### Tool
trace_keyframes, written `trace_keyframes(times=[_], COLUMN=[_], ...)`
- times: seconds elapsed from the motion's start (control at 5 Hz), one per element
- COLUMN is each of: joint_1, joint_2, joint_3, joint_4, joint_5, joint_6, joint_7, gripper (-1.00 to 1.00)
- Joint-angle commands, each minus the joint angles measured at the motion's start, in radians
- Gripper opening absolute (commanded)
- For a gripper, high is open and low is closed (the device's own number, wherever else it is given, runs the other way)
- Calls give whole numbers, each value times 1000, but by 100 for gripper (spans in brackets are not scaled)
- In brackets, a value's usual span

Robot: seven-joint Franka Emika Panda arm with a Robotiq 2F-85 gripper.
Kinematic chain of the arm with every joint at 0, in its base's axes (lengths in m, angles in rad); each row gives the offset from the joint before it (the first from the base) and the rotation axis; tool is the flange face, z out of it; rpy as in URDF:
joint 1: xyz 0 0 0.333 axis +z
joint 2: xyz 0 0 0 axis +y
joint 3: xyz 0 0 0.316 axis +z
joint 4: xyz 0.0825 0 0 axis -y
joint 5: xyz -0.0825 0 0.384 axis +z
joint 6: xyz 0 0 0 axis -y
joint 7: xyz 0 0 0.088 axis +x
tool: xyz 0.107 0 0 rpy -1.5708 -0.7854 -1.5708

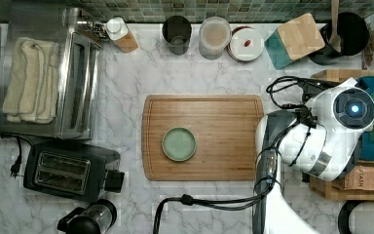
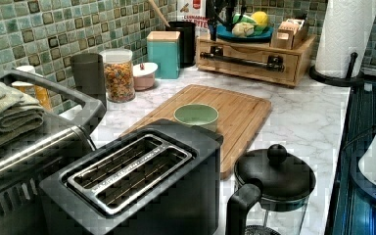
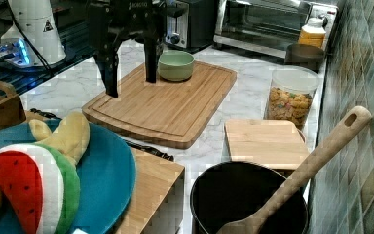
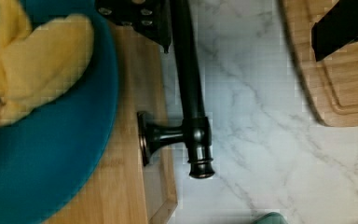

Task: Open the drawer.

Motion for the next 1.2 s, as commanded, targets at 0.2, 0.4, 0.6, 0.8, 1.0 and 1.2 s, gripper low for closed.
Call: trace_keyframes(times=[0.2,0.4,0.6,0.8,1.0,1.2], joint_1=[41,26,-3,-18,-6,15], joint_2=[15,23,50,56,35,20], joint_3=[16,12,-6,-26,-42,-52], joint_4=[10,-22,-17,-46,-136,-215], joint_5=[-119,-152,-144,-144,-124,-100], joint_6=[-2,60,91,131,195,252], joint_7=[-10,12,-28,-30,24,90], gripper=[100,100,100,100,100,100])
